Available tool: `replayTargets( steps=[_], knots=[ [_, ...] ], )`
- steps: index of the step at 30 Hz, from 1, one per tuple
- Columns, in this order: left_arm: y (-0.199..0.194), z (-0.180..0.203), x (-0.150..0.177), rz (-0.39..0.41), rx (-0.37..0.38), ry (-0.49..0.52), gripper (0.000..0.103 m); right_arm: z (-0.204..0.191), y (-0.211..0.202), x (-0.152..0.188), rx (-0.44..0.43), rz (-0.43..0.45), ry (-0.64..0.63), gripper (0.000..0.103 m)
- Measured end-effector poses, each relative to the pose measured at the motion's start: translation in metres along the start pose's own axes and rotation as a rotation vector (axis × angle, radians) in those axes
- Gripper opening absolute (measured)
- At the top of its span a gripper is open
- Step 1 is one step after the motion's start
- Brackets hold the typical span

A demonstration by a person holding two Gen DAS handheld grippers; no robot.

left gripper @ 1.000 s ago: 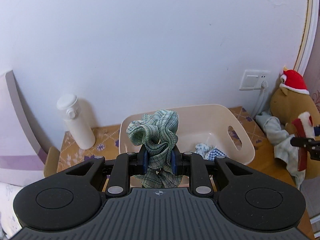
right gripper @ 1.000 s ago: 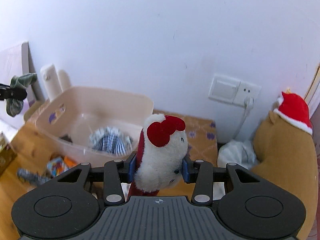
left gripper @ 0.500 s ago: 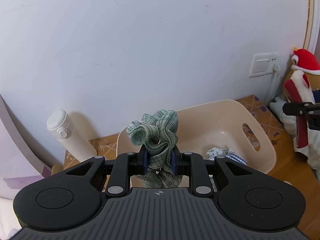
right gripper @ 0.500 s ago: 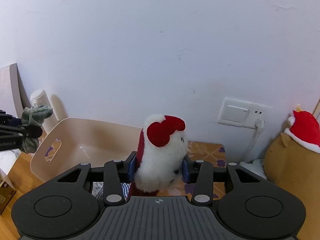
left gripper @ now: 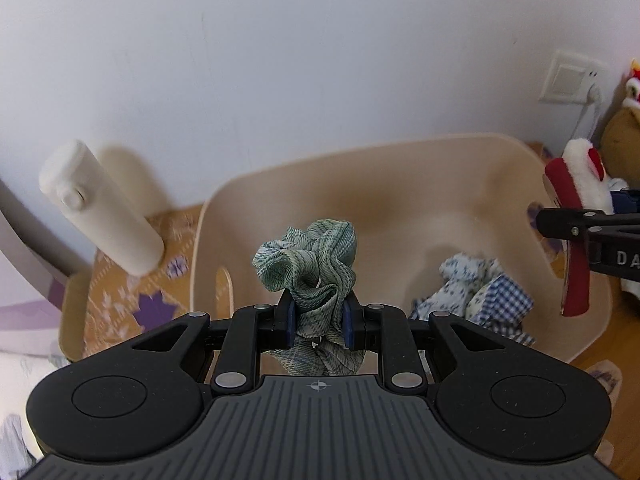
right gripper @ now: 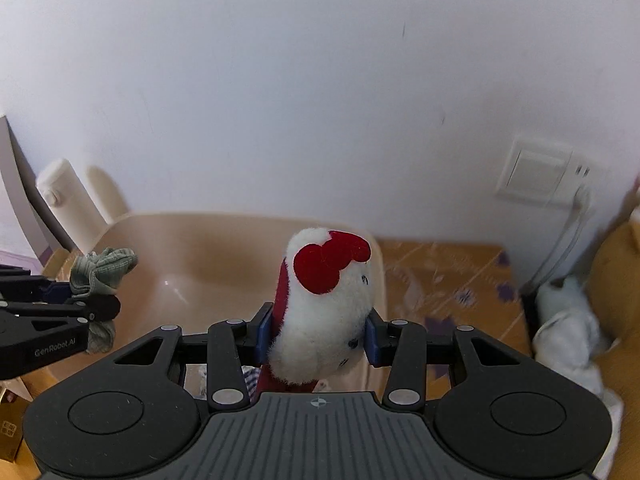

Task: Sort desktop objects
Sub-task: 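Lift scrunchie and plush into the cream basket and open both grippers, then grasp the dark blue Sanrio box with the left gripper while the right grasps the pink cloth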

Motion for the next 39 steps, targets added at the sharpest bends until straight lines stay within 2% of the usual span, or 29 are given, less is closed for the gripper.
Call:
replayTargets(
  steps=[8,10,11,12,13,15,17,18,22,25,26,31,39],
  knots=[
    [0.028,-0.003,0.014,-0.095,-0.003,-0.028,0.023,-0.009,0.039,0.023,0.030,-0.084,-0.046,0.042],
    [0.031,-0.004,0.018,-0.119,-0.015,-0.034,0.030,-0.008,0.045,0.029,0.033,-0.102,-0.046,0.042],
    [0.030,-0.004,0.019,-0.118,-0.022,-0.037,0.038,-0.008,0.048,0.031,0.033,-0.108,-0.045,0.042],
    [0.029,-0.004,0.020,-0.114,-0.022,-0.042,0.046,-0.008,0.049,0.033,0.029,-0.110,-0.049,0.046],
    [0.028,-0.004,0.020,-0.109,-0.018,-0.047,0.051,-0.010,0.050,0.034,0.028,-0.106,-0.062,0.053],
    [0.024,-0.003,0.020,-0.101,-0.013,-0.051,0.063,-0.013,0.050,0.035,0.053,-0.094,-0.103,0.058],
    [0.020,-0.004,0.019,-0.090,-0.026,-0.058,0.068,-0.017,0.046,0.037,0.061,-0.079,-0.137,0.066],
    [0.019,-0.006,0.018,-0.091,-0.029,-0.066,0.069,-0.018,0.044,0.037,0.055,-0.069,-0.142,0.072],
    [0.008,-0.011,0.024,-0.101,-0.002,-0.118,0.069,-0.018,0.030,0.039,0.048,-0.031,-0.154,0.085],
    [-0.007,-0.014,0.030,-0.067,-0.018,-0.112,0.069,-0.014,0.015,0.039,0.005,-0.005,-0.155,0.096],
    [-0.013,-0.014,0.031,-0.048,-0.024,-0.100,0.069,-0.013,0.011,0.040,0.011,0.004,-0.154,0.103],
    [-0.035,-0.016,0.038,-0.004,-0.037,-0.081,0.069,0.002,-0.020,0.047,0.015,0.057,-0.137,0.103],
    [-0.071,-0.011,0.047,0.047,-0.031,-0.083,0.069,0.030,-0.056,0.059,0.021,0.080,-0.080,0.103]
  ],
)
Point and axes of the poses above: each gripper's, at about its wrist camera, not at the fingertips, and y roughly the way its jaws point, z to its right, x to its underside, the point moved 6 cm from there along y, roughly the way its jaws point, and after that the axes turned 4 degrees about z, right-handed, at the moved point
